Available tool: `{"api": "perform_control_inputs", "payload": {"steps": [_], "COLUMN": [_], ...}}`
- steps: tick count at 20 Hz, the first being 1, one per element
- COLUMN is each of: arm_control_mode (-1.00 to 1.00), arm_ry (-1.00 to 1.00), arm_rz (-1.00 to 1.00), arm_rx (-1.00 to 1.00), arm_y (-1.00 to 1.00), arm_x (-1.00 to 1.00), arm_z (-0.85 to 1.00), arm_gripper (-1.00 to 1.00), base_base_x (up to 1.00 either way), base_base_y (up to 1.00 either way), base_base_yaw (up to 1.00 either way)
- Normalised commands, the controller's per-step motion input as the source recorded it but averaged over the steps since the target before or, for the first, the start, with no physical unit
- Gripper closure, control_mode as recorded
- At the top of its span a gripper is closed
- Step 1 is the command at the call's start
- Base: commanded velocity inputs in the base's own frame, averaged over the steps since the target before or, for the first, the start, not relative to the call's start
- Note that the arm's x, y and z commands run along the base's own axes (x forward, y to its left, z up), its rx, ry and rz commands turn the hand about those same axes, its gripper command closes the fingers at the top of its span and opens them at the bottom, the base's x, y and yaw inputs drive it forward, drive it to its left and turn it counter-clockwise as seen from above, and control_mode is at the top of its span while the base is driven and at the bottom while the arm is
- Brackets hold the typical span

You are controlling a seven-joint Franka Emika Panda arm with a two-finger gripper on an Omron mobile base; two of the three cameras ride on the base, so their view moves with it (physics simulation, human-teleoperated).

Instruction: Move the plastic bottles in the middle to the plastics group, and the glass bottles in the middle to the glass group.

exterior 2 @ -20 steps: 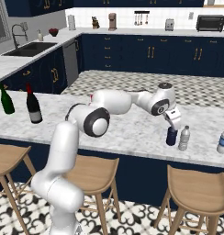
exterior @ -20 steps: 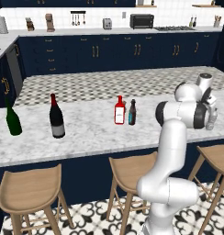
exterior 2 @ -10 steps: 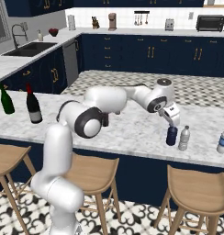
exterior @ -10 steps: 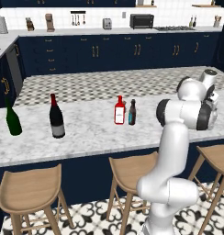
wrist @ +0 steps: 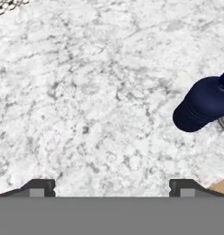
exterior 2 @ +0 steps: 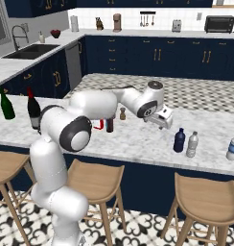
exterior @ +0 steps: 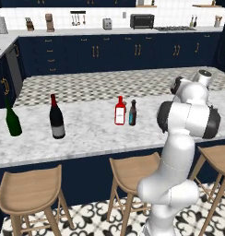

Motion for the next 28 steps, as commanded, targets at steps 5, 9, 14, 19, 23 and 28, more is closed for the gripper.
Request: {"api": "perform_control_inputs", "payload": {"steps": [5,9,14,19,23,28], "arm_control_mode": [-1.0,-1.0,-1.0,-1.0,-1.0,-1.0], "arm_ry": [-0.17,-0.03,-0.04,-0.01,0.02,0.01], "arm_rz": [0.44,0.25,0.16,0.09,0.09,0.07], "arm_rx": [-0.06,0.0,0.0,0.0,0.0,0.0], "arm_y": [0.95,0.87,0.8,0.54,0.48,0.41], "arm_x": [0.06,0.31,0.41,0.51,0.29,0.28], "arm_z": [0.12,0.24,0.1,0.19,0.11,0.03], "arm_gripper": [-1.0,-1.0,-1.0,-1.0,-1.0,-1.0], "base_base_x": [0.0,0.0,0.0,0.0,0.0,0.0], "base_base_y": [0.0,0.0,0.0,0.0,0.0,0.0], "base_base_yaw": [0.0,0.0,0.0,0.0,0.0,0.0]}}
